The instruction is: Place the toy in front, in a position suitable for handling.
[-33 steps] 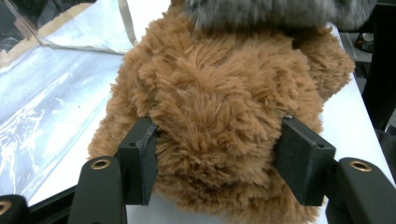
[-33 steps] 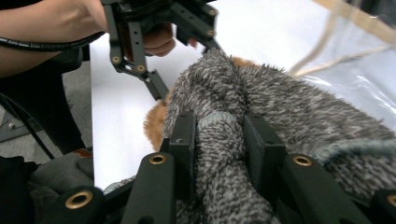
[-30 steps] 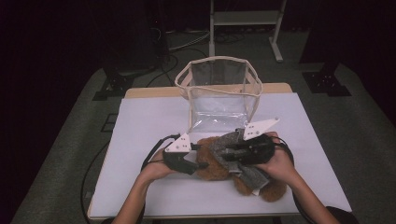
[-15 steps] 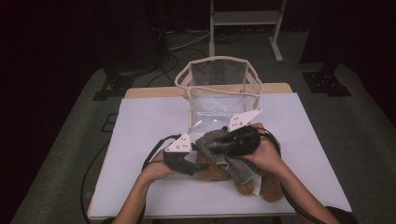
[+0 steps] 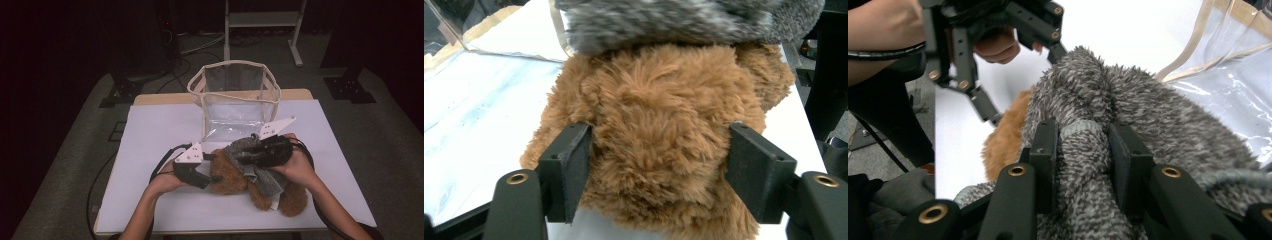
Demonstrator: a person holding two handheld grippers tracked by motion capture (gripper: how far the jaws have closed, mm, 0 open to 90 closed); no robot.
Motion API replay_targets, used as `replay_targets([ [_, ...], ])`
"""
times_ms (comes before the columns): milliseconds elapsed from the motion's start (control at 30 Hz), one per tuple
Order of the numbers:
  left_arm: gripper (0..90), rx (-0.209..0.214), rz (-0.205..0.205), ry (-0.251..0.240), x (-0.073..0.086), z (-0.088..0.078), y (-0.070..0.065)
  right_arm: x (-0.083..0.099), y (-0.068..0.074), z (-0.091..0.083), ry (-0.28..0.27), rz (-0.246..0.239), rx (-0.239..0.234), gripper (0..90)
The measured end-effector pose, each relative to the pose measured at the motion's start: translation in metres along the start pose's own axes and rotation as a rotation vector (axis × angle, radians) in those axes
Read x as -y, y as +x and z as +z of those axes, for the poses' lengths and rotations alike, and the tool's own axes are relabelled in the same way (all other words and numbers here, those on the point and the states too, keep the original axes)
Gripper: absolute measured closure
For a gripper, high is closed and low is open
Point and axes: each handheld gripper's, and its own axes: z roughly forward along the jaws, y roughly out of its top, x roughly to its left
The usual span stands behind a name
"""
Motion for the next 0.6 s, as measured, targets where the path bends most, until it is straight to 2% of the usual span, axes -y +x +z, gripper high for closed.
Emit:
replay_targets([
  [133,36.4,0.006,0.004,0.004,-0.001,0.000,-0.001,0.003,0.007,-0.003,-0.007,-0.009,-0.009,66.7],
  [167,38.9,0.014,0.006,0.005,-0.001,0.001,-0.002,0.002,0.012,-0.003,0.001,-0.017,-0.017,66.7],
  [300,39.6,0.023,0.016,0.013,-0.002,0.001,-0.005,-0.007,0.015,0.003,-0.001,-0.028,-0.040,66.7],
  [433,40.0,0.027,0.033,0.020,-0.001,0.002,-0.008,-0.017,0.014,0.014,0.014,-0.041,-0.056,66.7],
  [600,39.8,0.028,0.057,0.035,-0.001,0.003,-0.010,-0.026,0.006,0.027,0.011,-0.019,-0.087,66.7],
])
